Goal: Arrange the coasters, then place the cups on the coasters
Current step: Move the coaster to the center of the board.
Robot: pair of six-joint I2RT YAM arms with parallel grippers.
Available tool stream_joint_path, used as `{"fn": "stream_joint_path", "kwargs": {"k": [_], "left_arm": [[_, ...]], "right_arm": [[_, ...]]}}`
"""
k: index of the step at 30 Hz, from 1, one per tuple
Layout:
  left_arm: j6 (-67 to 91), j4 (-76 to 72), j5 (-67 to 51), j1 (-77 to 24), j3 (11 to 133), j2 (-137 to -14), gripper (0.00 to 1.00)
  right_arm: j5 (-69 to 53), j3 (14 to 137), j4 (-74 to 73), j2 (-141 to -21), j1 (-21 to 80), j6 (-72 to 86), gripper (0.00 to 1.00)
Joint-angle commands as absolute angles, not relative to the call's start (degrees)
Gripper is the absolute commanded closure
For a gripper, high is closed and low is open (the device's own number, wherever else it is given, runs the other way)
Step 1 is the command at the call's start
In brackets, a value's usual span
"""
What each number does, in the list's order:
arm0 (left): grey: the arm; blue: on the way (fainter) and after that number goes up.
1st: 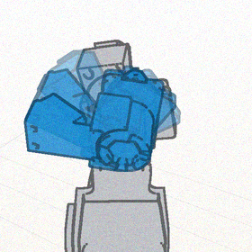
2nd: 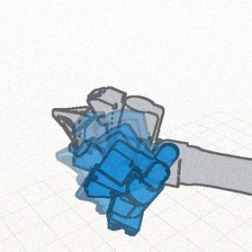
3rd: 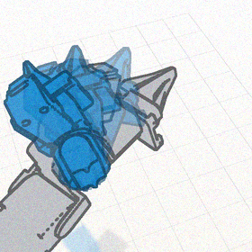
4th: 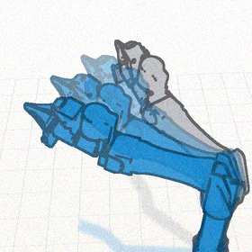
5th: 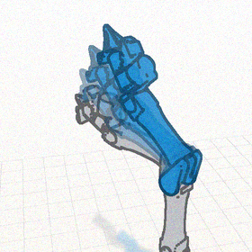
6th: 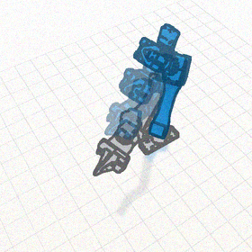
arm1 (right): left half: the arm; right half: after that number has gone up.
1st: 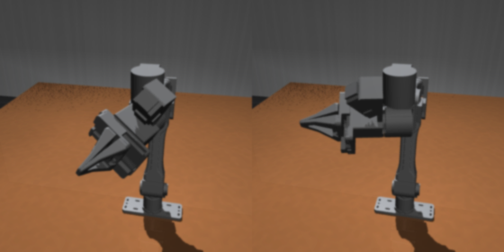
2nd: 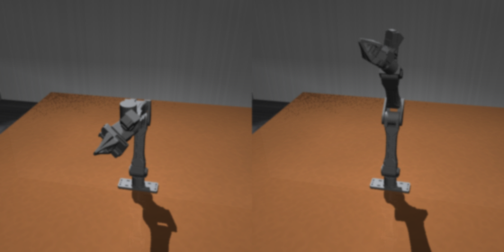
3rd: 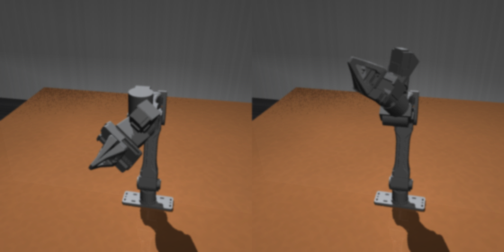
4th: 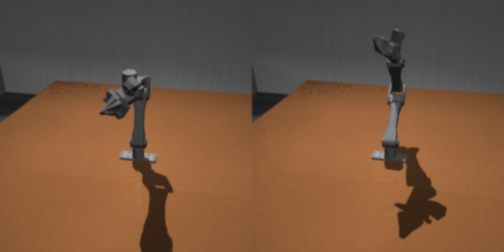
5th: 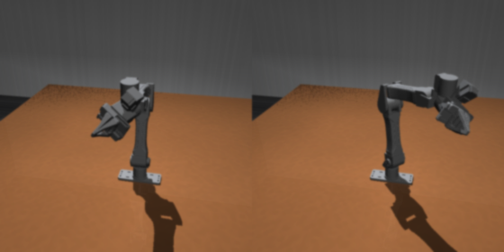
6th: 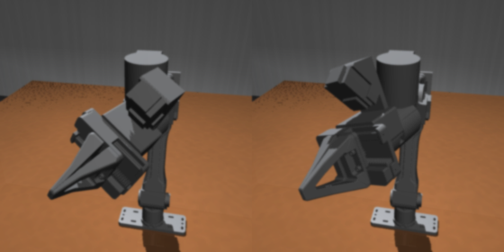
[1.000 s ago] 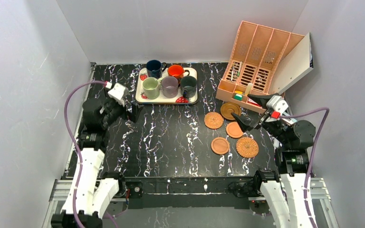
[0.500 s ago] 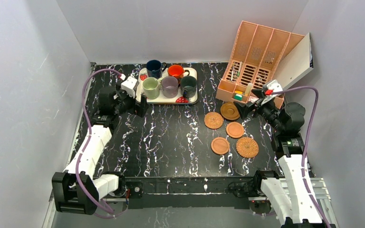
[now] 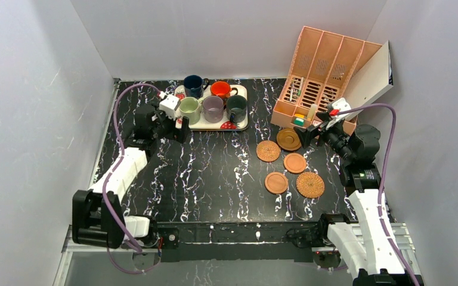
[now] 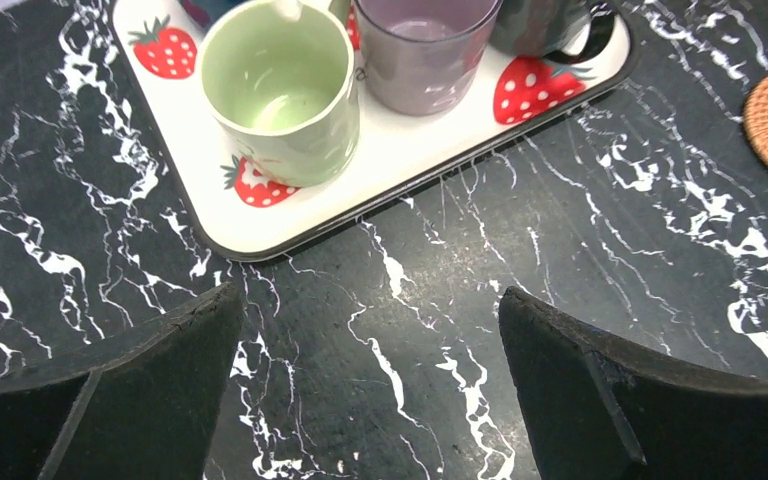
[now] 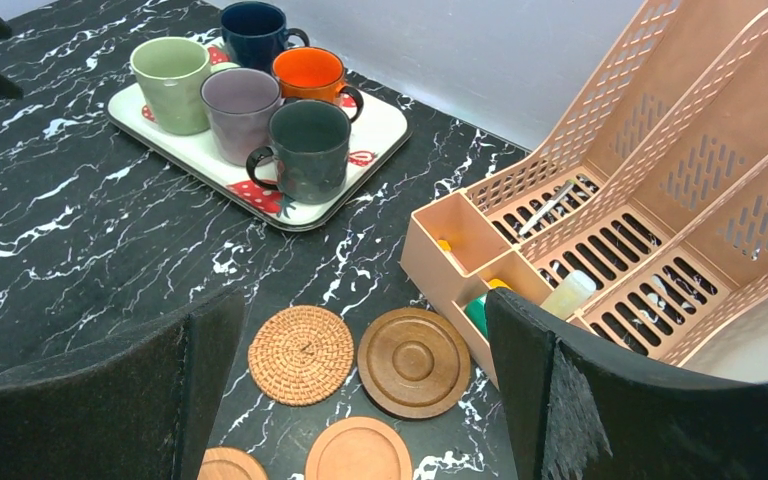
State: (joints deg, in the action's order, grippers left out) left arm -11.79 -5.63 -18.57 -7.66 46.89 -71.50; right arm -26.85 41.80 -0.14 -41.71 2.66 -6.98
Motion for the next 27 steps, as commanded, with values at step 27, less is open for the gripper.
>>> {"fn": "stream_joint_path", "kwargs": {"k": [27], "left_arm": [[-5.71,-26.81,-4.53,-7.81,36.30,-80.50,0.02]], "right_arm": [[-27.77,41.31,3.69,-43.69,3.18,-8.75,0.02]]}}
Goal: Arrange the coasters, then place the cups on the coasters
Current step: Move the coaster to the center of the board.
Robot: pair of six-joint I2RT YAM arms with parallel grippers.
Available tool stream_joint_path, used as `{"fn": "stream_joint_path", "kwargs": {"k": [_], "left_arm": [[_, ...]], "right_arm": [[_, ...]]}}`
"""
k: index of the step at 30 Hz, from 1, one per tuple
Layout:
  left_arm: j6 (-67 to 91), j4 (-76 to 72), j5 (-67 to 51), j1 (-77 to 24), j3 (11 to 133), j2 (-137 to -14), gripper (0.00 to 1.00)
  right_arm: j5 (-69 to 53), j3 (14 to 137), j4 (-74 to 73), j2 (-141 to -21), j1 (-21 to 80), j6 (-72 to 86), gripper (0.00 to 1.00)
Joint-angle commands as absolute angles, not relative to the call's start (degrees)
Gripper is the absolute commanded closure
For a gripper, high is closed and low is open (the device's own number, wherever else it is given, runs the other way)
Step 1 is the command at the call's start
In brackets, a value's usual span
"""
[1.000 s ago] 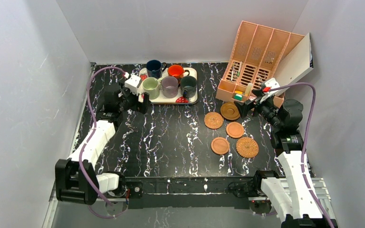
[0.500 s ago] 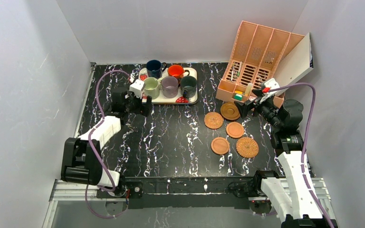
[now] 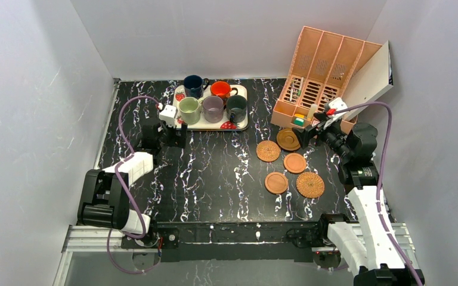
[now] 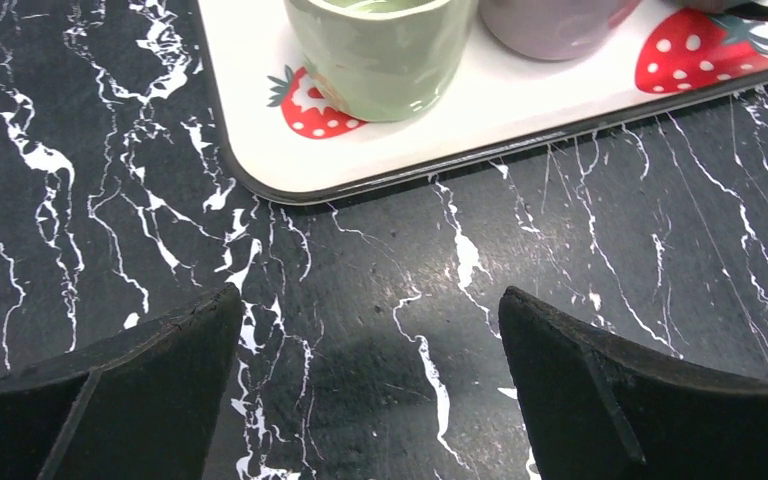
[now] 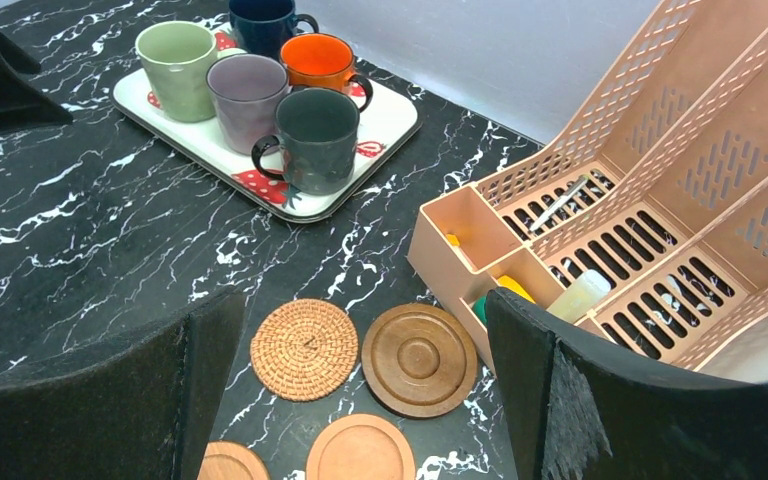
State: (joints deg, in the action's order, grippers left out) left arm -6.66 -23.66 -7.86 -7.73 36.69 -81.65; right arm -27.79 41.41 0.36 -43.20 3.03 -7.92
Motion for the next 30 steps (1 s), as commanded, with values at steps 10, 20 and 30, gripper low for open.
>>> {"fn": "stream_joint_path", "kwargs": {"k": [10,20,30], "left_arm": [[-5.10,-25.12,-4.09,-7.72,38.34,-84.90,0.02],[-5.71,-26.37,-4.96,-7.73,36.98,-83.51,0.02],[-5.55,-27.69,-6.45,-7.65,35.94,-82.88,0.02]], "right_arm": [[-27.52,41.39,3.52,-48.78,3.25,-9.10,0.02],[-27.69,48.59,-4.51,-66.65,10.00,-10.54,0.03],[-35.09,69.71,-24.95,-93.30,16.28,-13.80,0.01]]}}
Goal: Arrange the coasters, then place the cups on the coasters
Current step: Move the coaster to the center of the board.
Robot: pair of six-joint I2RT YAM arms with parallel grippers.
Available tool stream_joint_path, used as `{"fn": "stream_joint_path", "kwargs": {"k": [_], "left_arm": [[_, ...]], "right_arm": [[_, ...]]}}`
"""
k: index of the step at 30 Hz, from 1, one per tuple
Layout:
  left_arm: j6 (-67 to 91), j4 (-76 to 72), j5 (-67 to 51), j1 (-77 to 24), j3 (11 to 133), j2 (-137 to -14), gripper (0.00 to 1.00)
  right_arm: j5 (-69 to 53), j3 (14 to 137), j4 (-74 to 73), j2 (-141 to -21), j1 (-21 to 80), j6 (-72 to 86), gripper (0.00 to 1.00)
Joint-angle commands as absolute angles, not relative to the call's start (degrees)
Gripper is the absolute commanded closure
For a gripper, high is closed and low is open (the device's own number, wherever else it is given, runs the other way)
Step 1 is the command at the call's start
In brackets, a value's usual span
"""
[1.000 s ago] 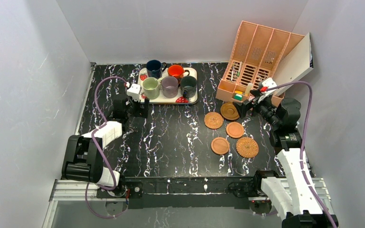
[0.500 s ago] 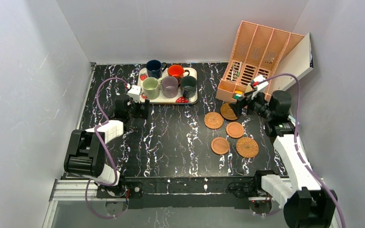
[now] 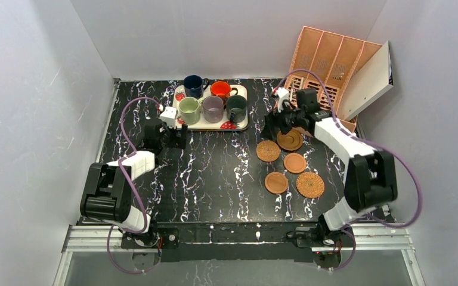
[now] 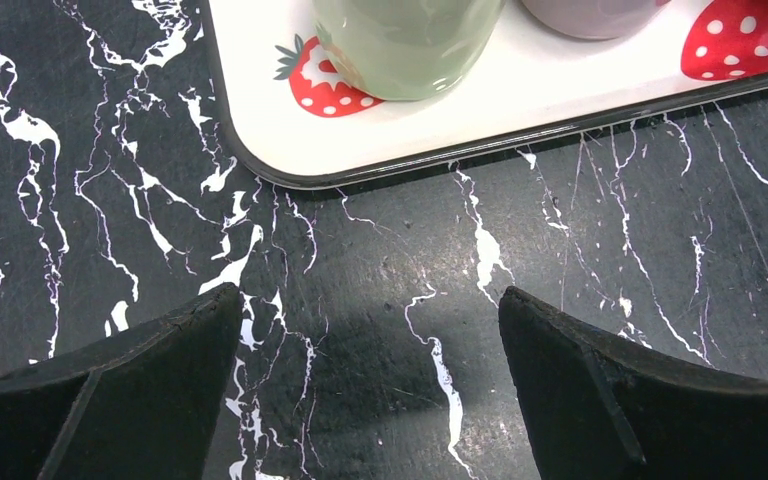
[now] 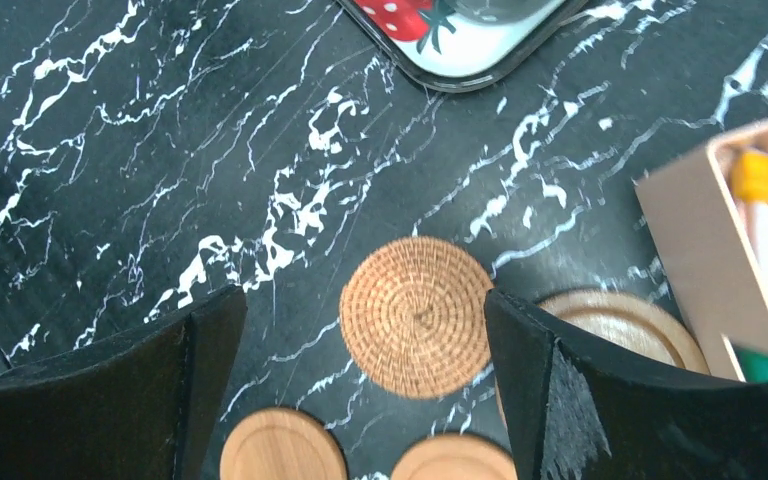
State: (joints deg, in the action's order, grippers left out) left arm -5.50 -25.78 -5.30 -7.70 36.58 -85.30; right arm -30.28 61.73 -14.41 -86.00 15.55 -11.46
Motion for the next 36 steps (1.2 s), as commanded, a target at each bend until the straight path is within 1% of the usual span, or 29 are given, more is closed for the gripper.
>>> {"fn": "stream_joint_path", "kwargs": {"k": [1,5,12,21,26,36], "left_arm": [[-5.46,-27.83,-6.80,-7.64,35.75,-82.62,0.02],[-5.45,-28.47,-8.65,-7.65,35.14,-81.94,0.02],[-5.58,-28.65,-8.88,-7.65,34.98,-82.09,0.02],[-5.62,-29.50,-8.73,-7.56,34.59,-82.27,0.02],[-5.04,-30.03,-9.65,-7.56,34.62,-82.75,0.02],[-5.35,-30.20,-10.67,-7.56,34.78,-83.73,0.02]], "right_arm": [[-35.29,70.53,-25.67,-95.42,16.70,-13.88,0.01],[-32.58,68.49,-24.45,-99.83,18.52,-14.39,0.01],[-30.59,66.87,-23.30,-101.59,18.94,-15.40,0.01],[-30.59,67.96,-26.78,-107.09,20.40,-17.53,0.01],[-33.38,68.91,-29.61,-109.35,22.32,-19.42,0.01],[-38.82,72.21,-34.02,-109.46,31.93,-21.39,0.01]]}}
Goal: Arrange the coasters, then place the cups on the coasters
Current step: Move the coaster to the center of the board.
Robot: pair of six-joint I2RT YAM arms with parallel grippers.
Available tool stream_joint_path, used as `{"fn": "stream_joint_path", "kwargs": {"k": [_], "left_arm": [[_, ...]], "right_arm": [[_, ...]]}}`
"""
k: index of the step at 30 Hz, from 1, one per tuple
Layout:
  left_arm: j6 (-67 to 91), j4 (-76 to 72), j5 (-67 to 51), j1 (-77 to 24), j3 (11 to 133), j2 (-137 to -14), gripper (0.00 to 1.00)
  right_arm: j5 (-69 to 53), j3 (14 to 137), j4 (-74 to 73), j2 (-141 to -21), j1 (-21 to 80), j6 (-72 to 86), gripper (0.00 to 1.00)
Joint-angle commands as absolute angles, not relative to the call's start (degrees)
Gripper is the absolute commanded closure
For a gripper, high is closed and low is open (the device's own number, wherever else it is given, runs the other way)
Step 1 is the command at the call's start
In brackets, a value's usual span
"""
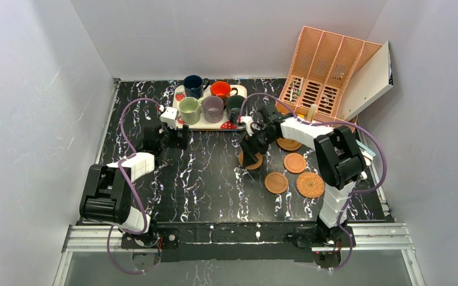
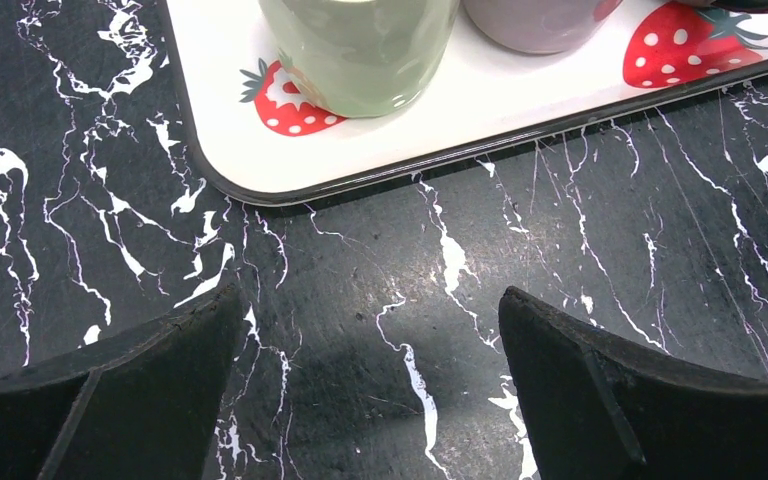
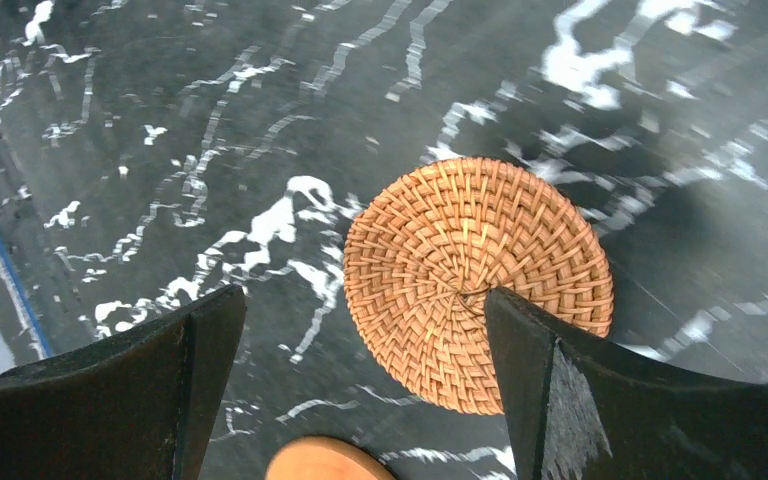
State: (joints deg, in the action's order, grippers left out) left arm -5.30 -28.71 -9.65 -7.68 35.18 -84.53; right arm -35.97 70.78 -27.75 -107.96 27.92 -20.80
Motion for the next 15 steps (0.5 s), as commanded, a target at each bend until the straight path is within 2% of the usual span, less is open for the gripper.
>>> {"fn": "stream_joint_path", "kwargs": {"k": [1,10,15], "left_arm": [[-5.44,-30.15,-10.76,-7.56,34.92,-84.02,0.02],[-6.22,-26.85,-16.03,-7.60,36.21,-83.14,0.02],[-8.15,-20.11,-15.76,-10.58,39.88,-80.44,0.02]], "right_arm": [[-38.21,72.66,-33.81,-108.14,32.60,-20.98,0.01],[-30.18,67.04,-23.39,-84.18,30.71,-18.26,0.01],[-20.09,60.30,-12.15,-74.56,21.83,-13.91,0.01]]}}
